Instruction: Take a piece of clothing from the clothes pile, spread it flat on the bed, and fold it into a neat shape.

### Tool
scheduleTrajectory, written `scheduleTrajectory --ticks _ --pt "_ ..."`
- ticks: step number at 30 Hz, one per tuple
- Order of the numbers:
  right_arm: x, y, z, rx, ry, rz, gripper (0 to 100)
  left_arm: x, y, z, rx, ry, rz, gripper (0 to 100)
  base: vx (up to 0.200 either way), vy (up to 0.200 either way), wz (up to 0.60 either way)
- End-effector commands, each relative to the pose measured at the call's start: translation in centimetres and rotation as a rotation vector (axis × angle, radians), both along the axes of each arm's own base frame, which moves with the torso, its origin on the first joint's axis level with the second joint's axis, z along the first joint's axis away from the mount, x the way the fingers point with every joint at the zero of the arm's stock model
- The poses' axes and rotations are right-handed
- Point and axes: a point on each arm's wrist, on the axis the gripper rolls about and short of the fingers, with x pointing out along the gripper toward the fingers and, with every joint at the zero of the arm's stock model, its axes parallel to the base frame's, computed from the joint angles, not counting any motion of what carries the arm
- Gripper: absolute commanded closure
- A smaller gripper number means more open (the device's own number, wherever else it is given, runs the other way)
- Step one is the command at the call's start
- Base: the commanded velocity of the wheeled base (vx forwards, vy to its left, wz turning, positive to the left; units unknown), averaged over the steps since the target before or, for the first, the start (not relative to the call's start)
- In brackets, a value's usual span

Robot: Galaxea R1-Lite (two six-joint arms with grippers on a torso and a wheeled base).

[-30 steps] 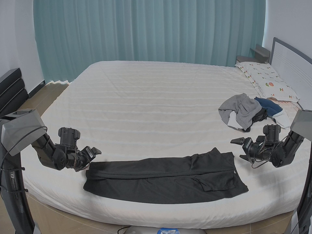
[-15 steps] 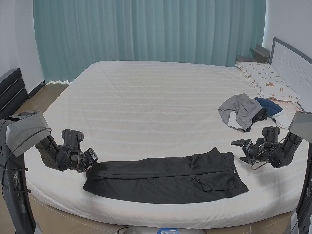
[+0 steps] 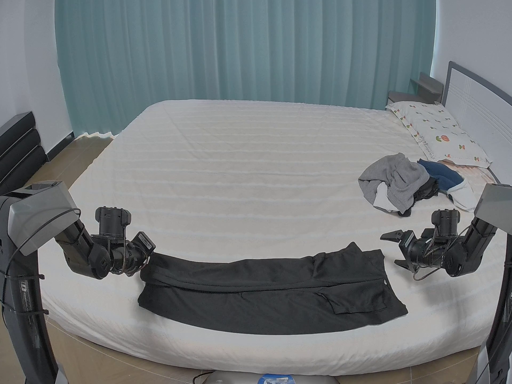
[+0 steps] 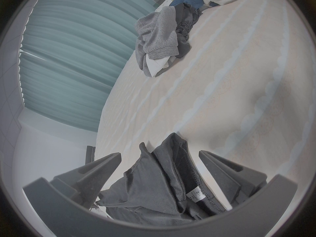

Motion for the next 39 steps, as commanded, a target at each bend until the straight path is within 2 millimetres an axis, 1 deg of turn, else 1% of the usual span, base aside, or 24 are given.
scheduleTrajectory --ticks 1,6,18,19,28,32,33,36,39 --pt "0.0 0.2 0.0 0.000 0.002 0.004 0 -0.2 0.7 0.0 -0.005 0.001 0.022 100 0.000 0.000 0.00" --pt "0.0 0.3 -0.1 0.000 0.003 0.008 0 -0.4 0.7 -0.6 -0.002 0.021 0.023 100 0.000 0.000 0.00" --pt "0.1 1.7 0.0 -0.003 -0.002 0.048 0 -0.3 0.7 -0.8 -0.001 0.023 0.020 100 0.000 0.000 0.00" --pt "0.4 2.0 -0.2 -0.004 -0.004 0.058 0 -0.2 0.7 -0.8 -0.001 0.023 0.020 100 0.000 0.000 0.00" --pt "2.0 2.1 -1.7 -0.007 -0.013 0.056 0 -0.2 0.7 -0.8 -0.001 0.024 0.020 100 0.000 0.000 0.00" --pt "2.6 2.5 -2.5 -0.025 -0.011 0.052 0 -0.2 0.7 -0.8 -0.001 0.023 0.020 100 0.000 0.000 0.00" --pt "2.7 2.7 -2.7 -0.036 -0.009 0.048 100 -0.2 0.7 -0.8 -0.002 0.024 0.019 100 0.000 0.000 0.00" --pt "3.0 2.8 -3.0 -0.059 -0.008 0.022 100 -0.3 0.7 -0.9 -0.001 0.024 0.020 100 0.000 0.000 0.00" --pt "2.8 2.4 -2.6 -0.061 -0.016 0.004 100 -0.3 0.7 -0.9 -0.001 0.027 0.020 100 0.000 0.000 0.00"
